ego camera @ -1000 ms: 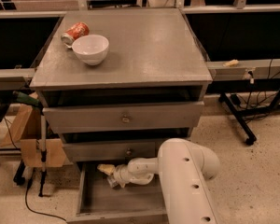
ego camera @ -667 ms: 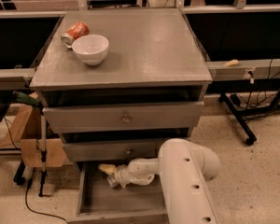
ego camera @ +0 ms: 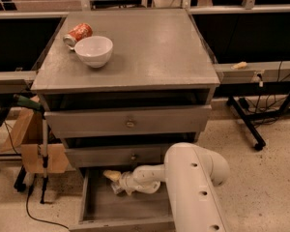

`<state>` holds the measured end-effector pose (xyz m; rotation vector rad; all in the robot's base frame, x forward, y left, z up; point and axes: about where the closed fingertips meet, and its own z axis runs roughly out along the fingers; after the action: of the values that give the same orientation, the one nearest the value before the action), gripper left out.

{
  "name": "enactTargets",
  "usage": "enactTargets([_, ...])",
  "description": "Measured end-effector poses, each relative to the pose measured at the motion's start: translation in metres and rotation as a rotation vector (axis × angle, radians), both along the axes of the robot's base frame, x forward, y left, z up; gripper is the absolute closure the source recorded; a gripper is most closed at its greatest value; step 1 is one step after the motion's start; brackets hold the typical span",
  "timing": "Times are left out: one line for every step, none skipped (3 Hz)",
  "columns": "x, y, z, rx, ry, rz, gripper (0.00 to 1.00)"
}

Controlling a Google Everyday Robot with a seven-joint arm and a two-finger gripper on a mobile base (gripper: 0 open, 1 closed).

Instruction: Pick blue plastic bottle from bottom drawer and place on counter

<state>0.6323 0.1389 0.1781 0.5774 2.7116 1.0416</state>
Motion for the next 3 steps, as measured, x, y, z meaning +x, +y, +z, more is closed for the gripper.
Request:
enactTargets([-0.0023,0.0010,0.0039,-0.025,-0.014,-0.004,0.12])
enactTargets([-0.0032,0.0042,0.0040,-0.047,-0.023,-0.004,0.11])
enactTargets([-0.0019,0.0086,0.0009,-0.071,-0.024,-0.005,0.00])
